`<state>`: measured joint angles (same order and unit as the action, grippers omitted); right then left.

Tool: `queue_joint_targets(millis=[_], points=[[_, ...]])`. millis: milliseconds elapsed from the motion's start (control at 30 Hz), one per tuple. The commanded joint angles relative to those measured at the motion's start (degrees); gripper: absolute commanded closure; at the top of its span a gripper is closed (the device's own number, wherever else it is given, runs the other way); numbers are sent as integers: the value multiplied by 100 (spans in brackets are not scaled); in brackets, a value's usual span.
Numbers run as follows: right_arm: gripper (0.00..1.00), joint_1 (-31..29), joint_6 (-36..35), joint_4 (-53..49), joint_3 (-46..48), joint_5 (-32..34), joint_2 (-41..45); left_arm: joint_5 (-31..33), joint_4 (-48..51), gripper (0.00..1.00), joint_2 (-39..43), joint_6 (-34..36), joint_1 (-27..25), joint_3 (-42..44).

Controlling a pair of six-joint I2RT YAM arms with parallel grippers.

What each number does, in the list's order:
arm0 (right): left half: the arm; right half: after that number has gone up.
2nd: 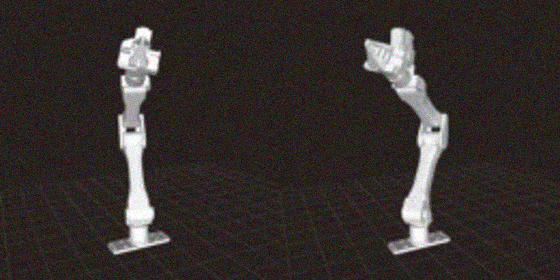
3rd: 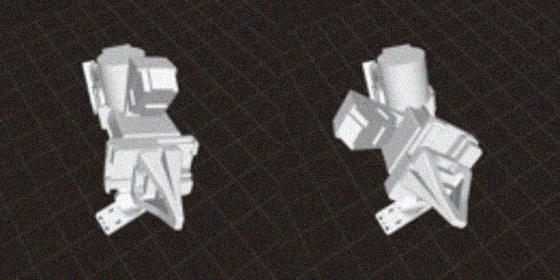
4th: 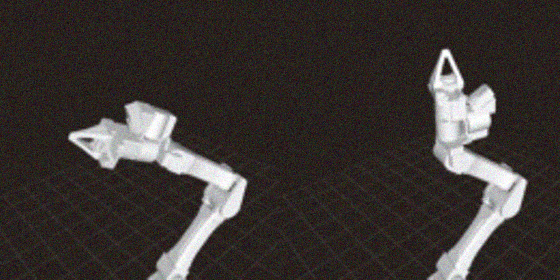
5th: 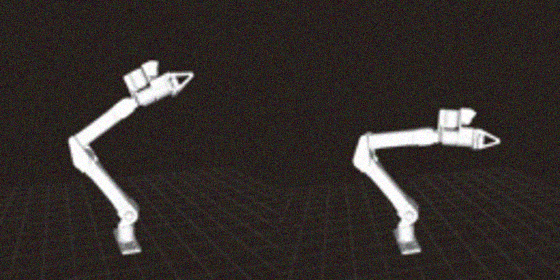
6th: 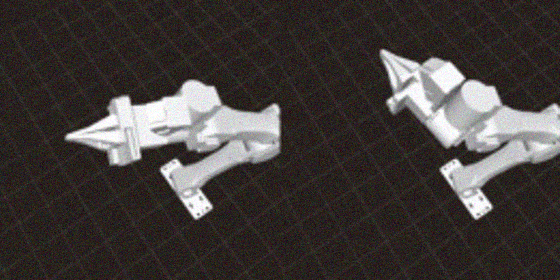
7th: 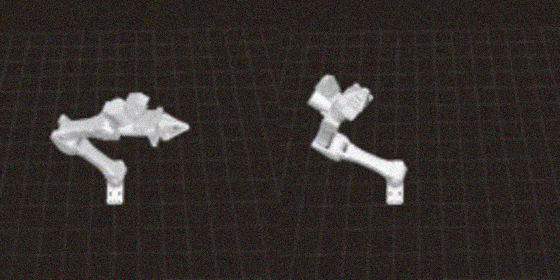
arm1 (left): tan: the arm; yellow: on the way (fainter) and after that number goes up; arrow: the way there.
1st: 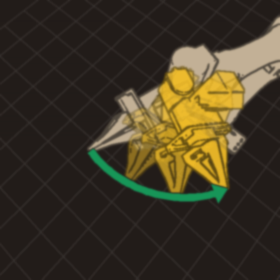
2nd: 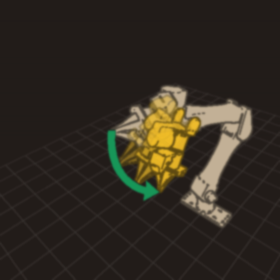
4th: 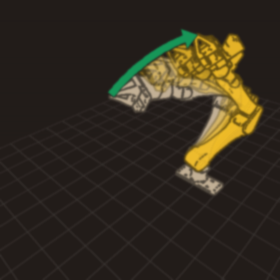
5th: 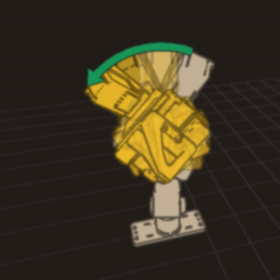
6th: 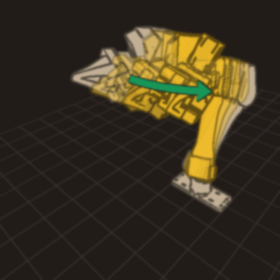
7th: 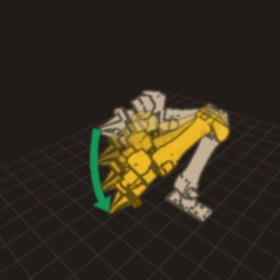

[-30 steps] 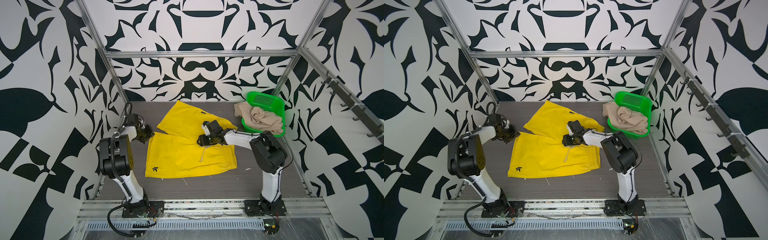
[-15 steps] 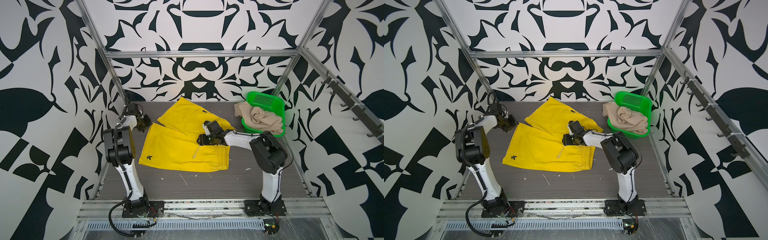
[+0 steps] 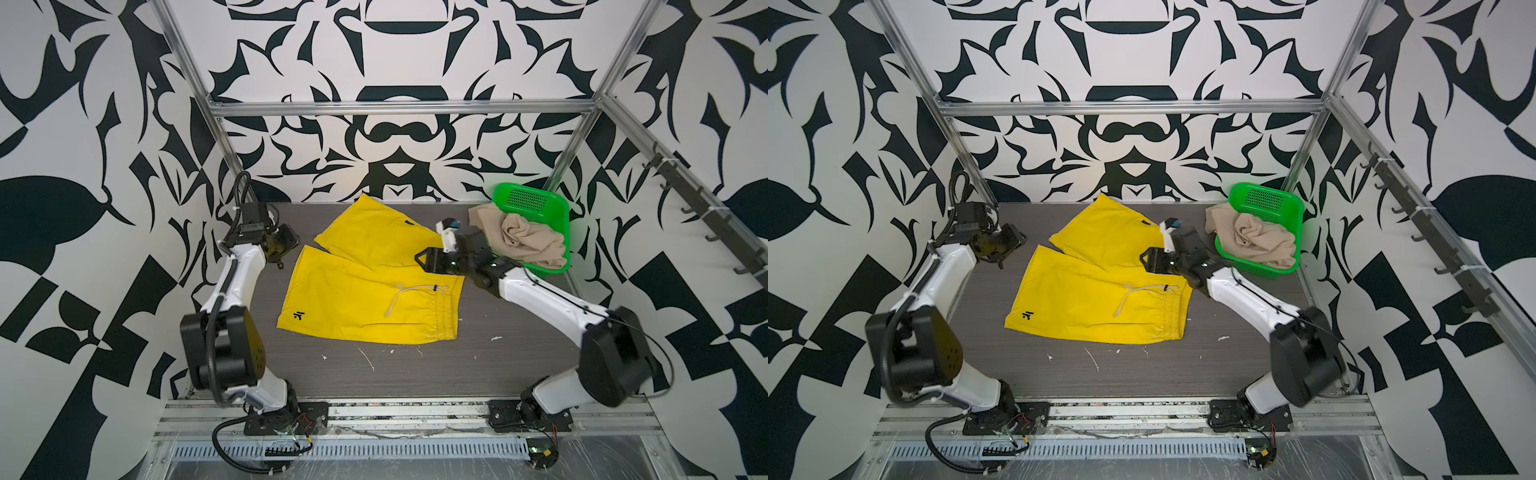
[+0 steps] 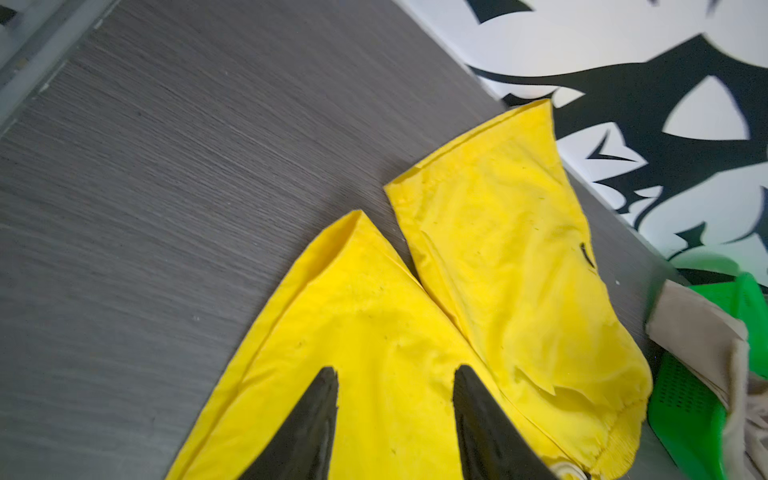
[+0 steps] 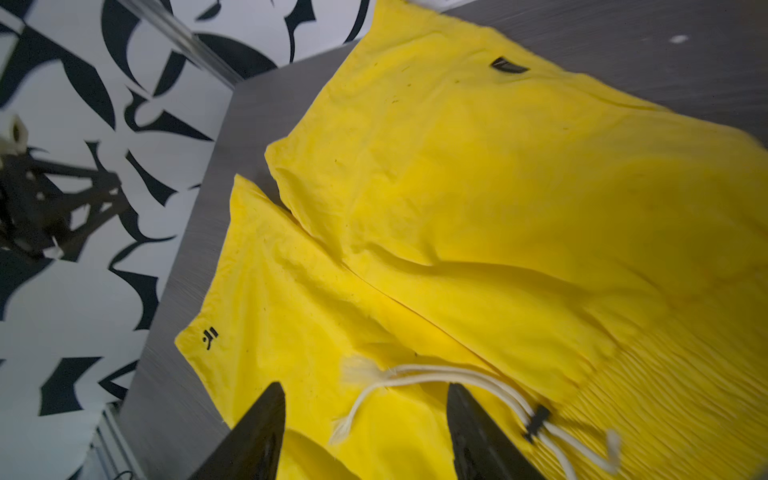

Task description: Fold and stack the shorts

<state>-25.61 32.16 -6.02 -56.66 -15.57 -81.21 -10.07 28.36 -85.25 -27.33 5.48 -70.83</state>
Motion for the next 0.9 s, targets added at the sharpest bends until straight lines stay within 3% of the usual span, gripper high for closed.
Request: queue_joint_targets(millis=[0,167,333,567,867], points=[[35,400,447,-689,816,-362,623,-184,222,51,523,-149,-266,796],[34,818,451,-1758,1600,-626,1599,-253,102,51,1177,-620,-583,1809],[33,873,809,-2219,2191,-980,1951,-47,-140,50,1619,-1120,-585,2753],[30,758,1388,-1197,2658,-1722,1695,14,-232,50,1304,-1222,-590,3031],[31,258,1728,-191,2652,-1738,675,108,-161,50,1290,-1239,-591,3039]])
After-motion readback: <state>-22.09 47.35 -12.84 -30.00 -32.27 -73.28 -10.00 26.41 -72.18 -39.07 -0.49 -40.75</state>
